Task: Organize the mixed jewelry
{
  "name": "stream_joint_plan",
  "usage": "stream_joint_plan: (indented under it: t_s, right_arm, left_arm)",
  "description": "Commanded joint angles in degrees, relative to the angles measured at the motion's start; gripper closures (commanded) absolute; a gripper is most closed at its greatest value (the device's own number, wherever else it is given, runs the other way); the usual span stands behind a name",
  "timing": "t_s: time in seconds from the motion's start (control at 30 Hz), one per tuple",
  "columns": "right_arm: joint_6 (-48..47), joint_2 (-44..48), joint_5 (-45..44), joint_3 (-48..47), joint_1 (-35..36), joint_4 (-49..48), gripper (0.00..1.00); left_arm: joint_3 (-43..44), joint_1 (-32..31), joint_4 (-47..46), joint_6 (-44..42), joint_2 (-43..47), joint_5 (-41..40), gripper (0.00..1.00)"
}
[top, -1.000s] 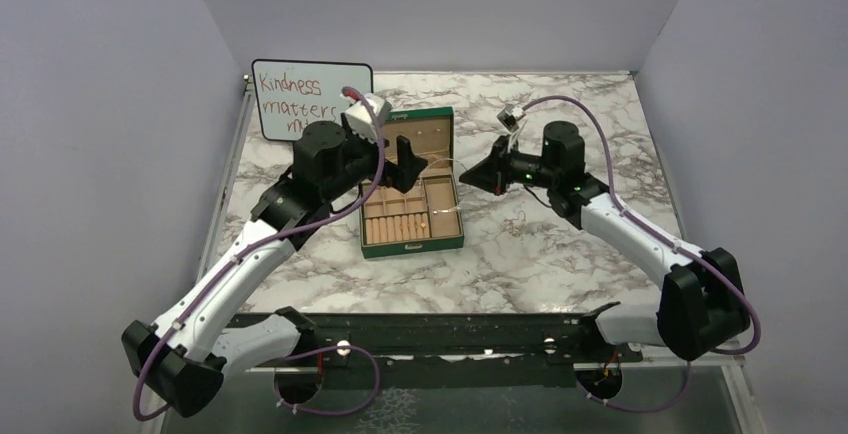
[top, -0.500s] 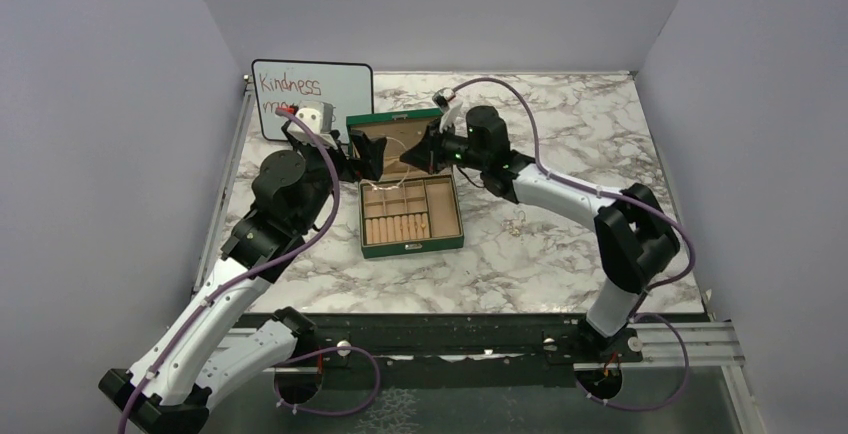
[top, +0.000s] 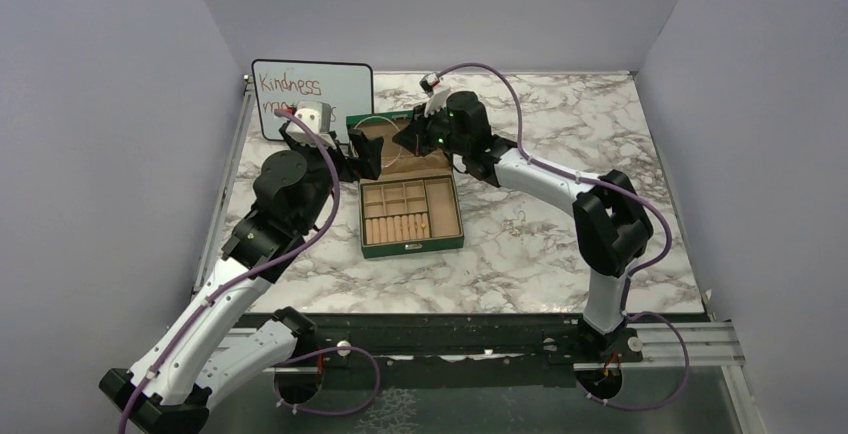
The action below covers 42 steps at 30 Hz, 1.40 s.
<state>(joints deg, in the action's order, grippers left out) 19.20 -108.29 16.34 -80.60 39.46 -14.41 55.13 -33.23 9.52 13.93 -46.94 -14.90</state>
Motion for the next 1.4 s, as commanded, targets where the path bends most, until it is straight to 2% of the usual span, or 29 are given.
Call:
stream_joint_plan:
  t_s: [0.0, 0.43, 0.83, 1.37]
  right_arm:
    - [-3.39, -0.72, -2.25, -0.65, 0.87, 1.76, 0.99]
    - [-7.79, -0.20, -4.83, 0.70, 1.14, 1.37, 0.99]
    - [-11.26, 0.81, -2.77, 2.65, 1.19, -0.16, 0.99]
    - [-10.36, 0.55, -11.65, -1.40, 1.23, 7.45, 0.95]
  left_arm:
    - [-1.05, 0.14, -0.28, 0.30, 0.23, -1.12, 0.01]
    - [-1.95, 0.11, -1.21, 0.37, -0.26, -0.13, 0.01]
    - [-2.38, 0.10, -1.36, 0.13, -0.40, 0.04, 0.01]
    - [-2.66, 0.10, -1.08, 0.04, -0.36, 0.21, 0.01]
